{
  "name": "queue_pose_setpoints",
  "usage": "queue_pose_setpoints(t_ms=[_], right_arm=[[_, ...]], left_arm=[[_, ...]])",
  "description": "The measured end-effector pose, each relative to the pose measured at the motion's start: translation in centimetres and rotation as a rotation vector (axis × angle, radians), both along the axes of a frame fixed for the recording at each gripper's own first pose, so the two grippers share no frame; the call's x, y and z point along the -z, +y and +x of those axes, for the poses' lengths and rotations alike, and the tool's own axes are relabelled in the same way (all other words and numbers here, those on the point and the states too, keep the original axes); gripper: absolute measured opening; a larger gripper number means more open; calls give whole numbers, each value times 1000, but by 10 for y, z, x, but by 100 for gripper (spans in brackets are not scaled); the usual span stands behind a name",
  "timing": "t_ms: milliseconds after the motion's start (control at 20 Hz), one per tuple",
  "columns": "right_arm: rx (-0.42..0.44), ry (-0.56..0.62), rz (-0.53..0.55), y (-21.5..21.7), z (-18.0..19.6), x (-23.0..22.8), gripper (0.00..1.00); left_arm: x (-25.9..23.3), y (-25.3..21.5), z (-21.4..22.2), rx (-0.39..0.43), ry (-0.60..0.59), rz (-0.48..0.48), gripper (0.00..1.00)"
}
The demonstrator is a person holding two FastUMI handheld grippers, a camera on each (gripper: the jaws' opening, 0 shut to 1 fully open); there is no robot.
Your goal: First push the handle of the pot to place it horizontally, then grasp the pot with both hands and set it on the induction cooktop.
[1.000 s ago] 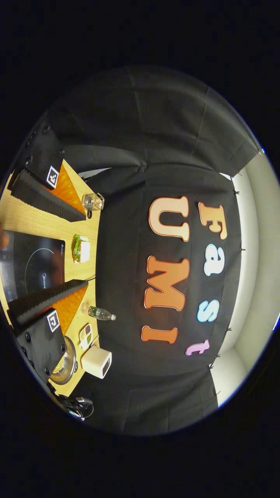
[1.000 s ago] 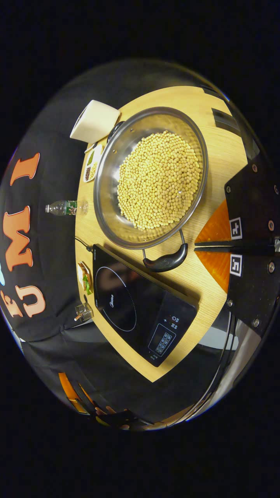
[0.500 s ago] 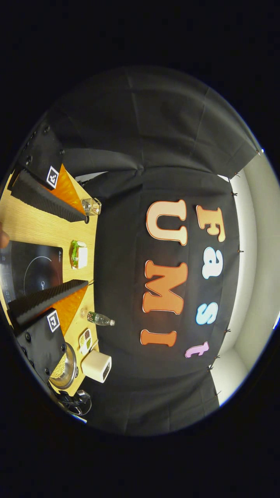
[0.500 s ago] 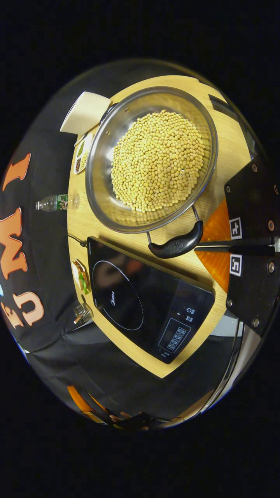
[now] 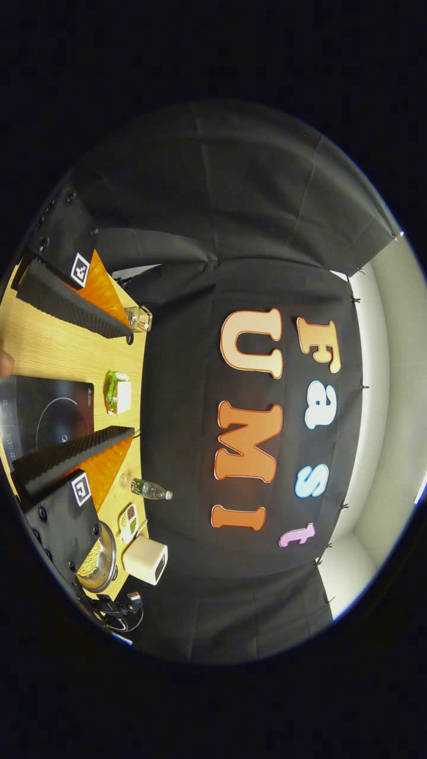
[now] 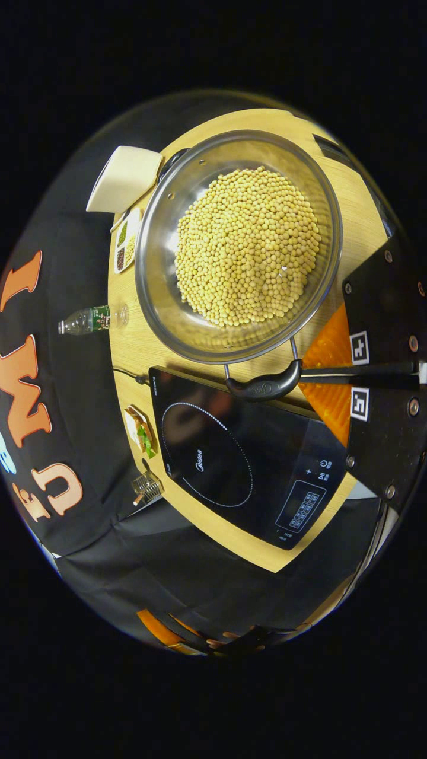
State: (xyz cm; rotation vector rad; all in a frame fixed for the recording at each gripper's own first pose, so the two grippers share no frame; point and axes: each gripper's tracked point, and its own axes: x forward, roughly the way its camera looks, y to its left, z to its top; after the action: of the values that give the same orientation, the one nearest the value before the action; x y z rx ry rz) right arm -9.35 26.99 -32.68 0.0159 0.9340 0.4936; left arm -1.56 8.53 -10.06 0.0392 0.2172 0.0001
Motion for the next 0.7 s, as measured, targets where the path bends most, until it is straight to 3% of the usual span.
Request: queue_pose_setpoints(t_ms=[700], right_arm=[[11, -22, 38, 31, 21, -3, 0]], left_arm=[[4, 21, -2, -20, 6, -11, 98]])
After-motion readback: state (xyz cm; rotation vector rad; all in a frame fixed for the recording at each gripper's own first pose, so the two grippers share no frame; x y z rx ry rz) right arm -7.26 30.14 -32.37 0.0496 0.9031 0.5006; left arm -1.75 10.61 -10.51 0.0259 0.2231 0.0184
